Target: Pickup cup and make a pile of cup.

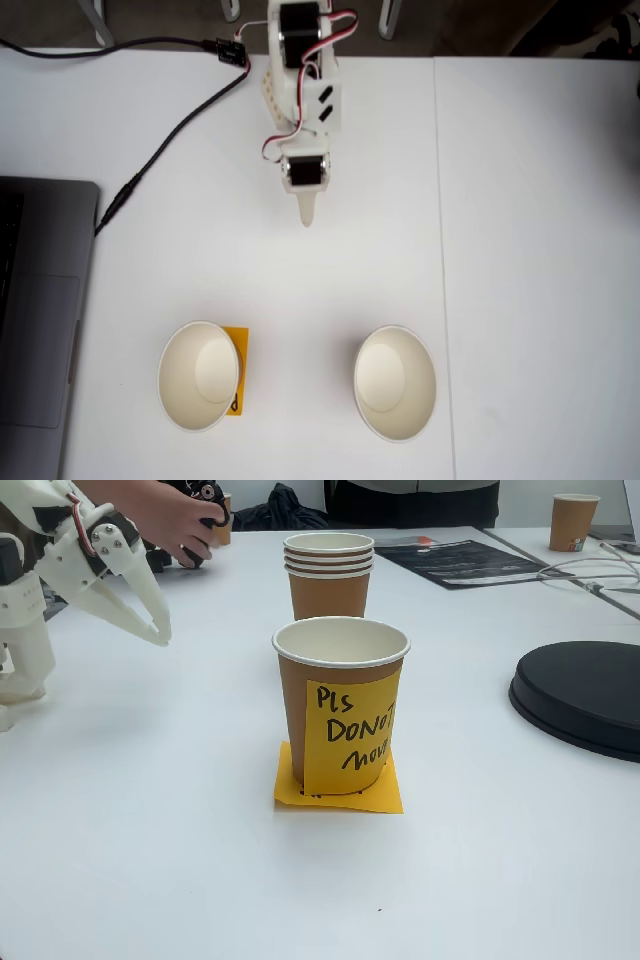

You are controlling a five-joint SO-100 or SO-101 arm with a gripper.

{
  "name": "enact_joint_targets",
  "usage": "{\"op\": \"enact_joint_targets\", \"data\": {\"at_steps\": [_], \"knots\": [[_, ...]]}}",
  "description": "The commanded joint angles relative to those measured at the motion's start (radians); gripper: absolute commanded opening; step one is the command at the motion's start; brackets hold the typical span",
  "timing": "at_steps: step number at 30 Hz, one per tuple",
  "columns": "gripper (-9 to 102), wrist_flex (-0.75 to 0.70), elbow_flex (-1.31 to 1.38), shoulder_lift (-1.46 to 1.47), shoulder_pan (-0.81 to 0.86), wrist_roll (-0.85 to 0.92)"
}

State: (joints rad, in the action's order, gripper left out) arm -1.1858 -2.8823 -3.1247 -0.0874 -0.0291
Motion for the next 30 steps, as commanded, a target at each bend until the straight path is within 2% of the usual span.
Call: {"op": "enact_joint_targets", "data": {"at_steps": [1, 11, 16, 30], "knots": [[-7, 0.008, 0.011, -0.008, -0.002, -0.006], [-7, 0.008, 0.015, 0.015, -0.002, -0.003], [-7, 0.021, 0.054, 0.138, 0.014, 0.005], [-7, 0.02, 0.528, 0.63, 0.017, 0.006]]}}
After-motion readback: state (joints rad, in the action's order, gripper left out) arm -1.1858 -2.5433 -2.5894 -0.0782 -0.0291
